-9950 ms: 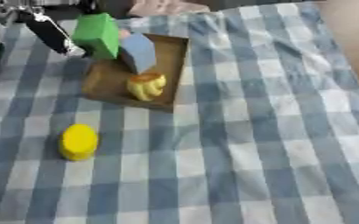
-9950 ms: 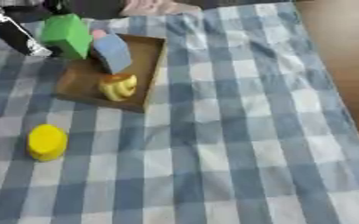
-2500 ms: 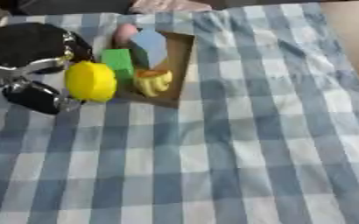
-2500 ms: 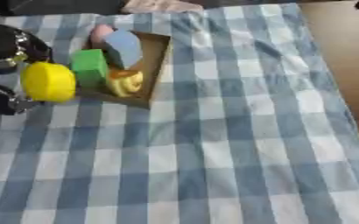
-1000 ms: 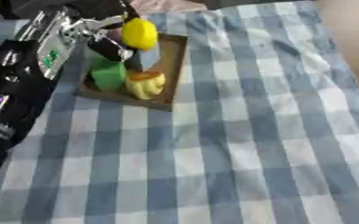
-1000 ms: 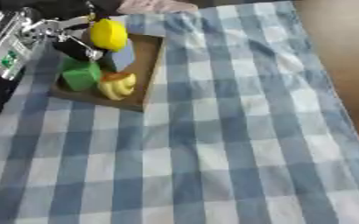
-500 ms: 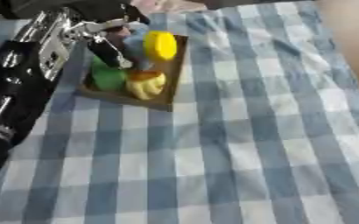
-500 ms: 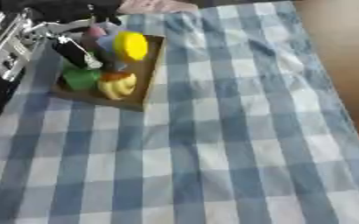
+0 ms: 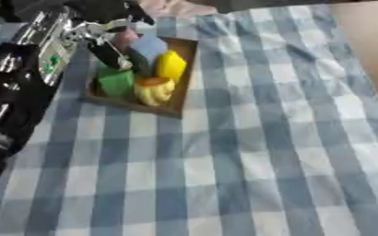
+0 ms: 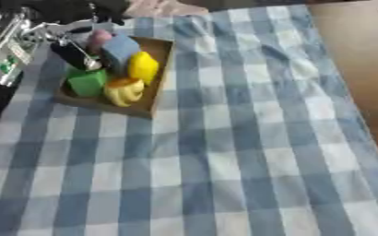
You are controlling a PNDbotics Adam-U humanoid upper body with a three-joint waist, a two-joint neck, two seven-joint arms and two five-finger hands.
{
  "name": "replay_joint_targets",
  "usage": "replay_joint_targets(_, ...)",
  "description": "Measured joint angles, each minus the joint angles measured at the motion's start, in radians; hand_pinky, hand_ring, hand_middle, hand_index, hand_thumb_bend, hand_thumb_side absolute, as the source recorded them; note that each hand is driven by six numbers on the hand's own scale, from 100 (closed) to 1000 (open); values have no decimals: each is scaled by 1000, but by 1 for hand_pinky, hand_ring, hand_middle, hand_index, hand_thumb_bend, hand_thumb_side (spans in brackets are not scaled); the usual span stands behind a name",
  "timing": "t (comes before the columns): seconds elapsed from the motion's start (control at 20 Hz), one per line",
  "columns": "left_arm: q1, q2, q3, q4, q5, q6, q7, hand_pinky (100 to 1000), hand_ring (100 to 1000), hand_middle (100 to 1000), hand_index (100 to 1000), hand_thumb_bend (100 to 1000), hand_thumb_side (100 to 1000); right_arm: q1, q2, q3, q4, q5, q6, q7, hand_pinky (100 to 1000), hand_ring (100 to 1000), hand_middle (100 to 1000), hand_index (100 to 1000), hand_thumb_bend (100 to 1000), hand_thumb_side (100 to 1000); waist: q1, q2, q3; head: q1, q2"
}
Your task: Pick up objects on the table and place them in the box.
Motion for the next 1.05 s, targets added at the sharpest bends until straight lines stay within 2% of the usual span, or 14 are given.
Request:
replay_joint_targets(0.2,3,0,0,-6,6,3,-3,923,915,850,937,319,203,3,0,0,0,-2,-1,-1,873,616,435,761,100,470,-1,0,0,-1,0)
replay_joint_targets(0.3,6,0,0,-14,15,4,-4,910,900,836,925,170,193,3,0,0,0,-3,-1,-1,872,616,435,761,100,470,-2,-1,0,-1,0)
replay_joint_targets(0.35,8,0,3,-24,28,5,-2,888,874,811,901,100,223,3,0,0,0,-3,-1,-1,872,617,435,761,100,470,-3,-1,0,-2,0)
replay_joint_targets(0.45,21,0,21,-82,98,22,27,857,831,771,861,100,268,4,0,0,0,-3,-2,-2,872,617,436,761,100,470,-5,-1,0,-4,0)
replay_joint_targets(0.55,50,7,43,-205,233,48,94,819,781,728,835,100,452,6,0,-3,0,-3,-5,-6,871,617,436,760,100,470,-5,-1,1,-8,0)
replay_joint_targets(0.65,91,31,66,-368,428,86,190,802,758,703,818,100,543,13,0,-8,-3,-5,-6,-15,871,616,435,759,100,470,-3,-3,7,-15,4)
replay_joint_targets(0.85,214,108,115,-697,811,157,390,781,739,661,795,100,566,13,0,-17,-17,-29,-1,-43,871,618,438,761,100,470,1,-14,17,-27,11)
replay_joint_targets(0.95,293,130,146,-833,965,177,491,770,730,643,785,100,572,12,0,-19,-28,-44,4,-56,876,625,447,764,100,470,0,-21,22,-32,16)
replay_joint_targets(1.05,365,140,171,-919,1081,172,574,761,716,627,775,100,575,11,1,-20,-40,-56,8,-68,875,627,451,772,100,470,-2,-28,25,-33,17)
